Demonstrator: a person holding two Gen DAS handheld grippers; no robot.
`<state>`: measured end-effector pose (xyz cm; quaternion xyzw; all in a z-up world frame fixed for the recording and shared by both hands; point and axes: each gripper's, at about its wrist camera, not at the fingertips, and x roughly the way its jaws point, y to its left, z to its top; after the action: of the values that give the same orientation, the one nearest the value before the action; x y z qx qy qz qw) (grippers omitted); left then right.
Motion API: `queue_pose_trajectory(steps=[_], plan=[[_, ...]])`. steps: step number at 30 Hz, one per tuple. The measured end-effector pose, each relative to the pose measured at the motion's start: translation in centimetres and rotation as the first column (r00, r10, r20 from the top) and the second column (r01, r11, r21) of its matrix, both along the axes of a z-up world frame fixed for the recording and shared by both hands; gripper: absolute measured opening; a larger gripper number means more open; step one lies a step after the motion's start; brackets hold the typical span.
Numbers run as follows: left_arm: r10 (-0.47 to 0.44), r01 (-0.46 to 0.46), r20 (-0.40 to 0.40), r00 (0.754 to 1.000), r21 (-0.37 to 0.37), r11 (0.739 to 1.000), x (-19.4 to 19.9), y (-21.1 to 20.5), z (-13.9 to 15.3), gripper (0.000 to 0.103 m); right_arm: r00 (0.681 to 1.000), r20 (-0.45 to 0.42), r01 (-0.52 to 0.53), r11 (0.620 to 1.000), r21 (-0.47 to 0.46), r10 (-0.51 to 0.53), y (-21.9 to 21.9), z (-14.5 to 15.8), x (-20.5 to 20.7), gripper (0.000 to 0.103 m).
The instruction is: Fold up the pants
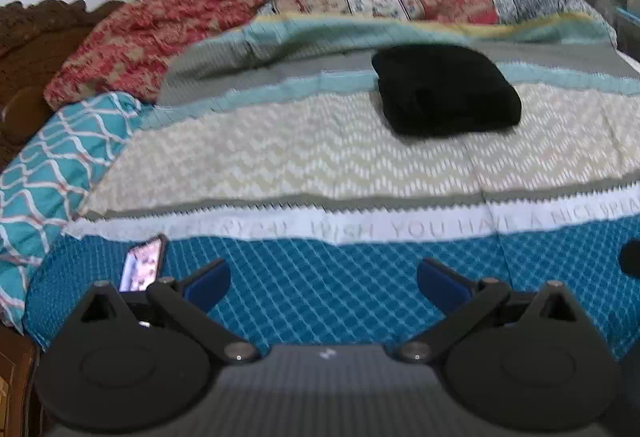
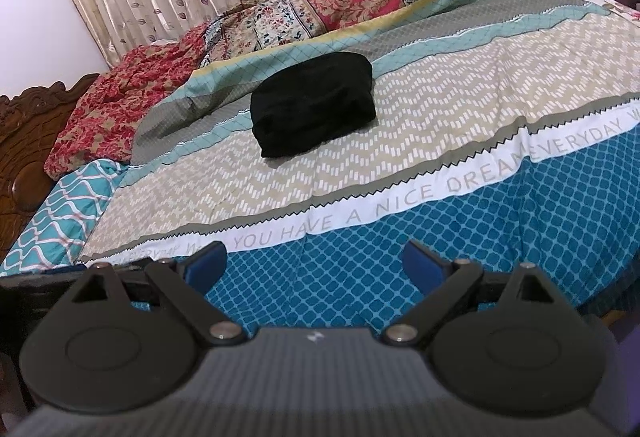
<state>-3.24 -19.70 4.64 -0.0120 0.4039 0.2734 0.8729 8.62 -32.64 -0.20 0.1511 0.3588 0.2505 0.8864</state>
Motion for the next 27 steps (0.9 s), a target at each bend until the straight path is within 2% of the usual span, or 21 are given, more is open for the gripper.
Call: queue_pose_trajectory(steps=[13, 19, 27], plan=[[-0.027, 0.011, -0.16, 0.987, -0.103, 0.995, 0.7, -0.3, -3.5, 0.103, 0.997, -0.083, -0.004, 1.0, -0.027, 0.001, 0.8, -1.0, 0.2, 0.098], [-0.036, 0.011, -0.196, 0.98, -0.126, 0.992, 0.8, -0.6, -4.5, 0.103, 0.993, -0.12, -0.006, 0.999, -0.031, 0.002, 0.9, -1.5, 0.3, 0.099], [-0.043, 0.018, -0.203, 0.978, -0.127, 0.992, 0.9, -0.8, -4.6, 0.103, 0.99, -0.14, -0.005, 1.0, -0.029, 0.001, 0.9, -1.7, 0.4, 0.099]])
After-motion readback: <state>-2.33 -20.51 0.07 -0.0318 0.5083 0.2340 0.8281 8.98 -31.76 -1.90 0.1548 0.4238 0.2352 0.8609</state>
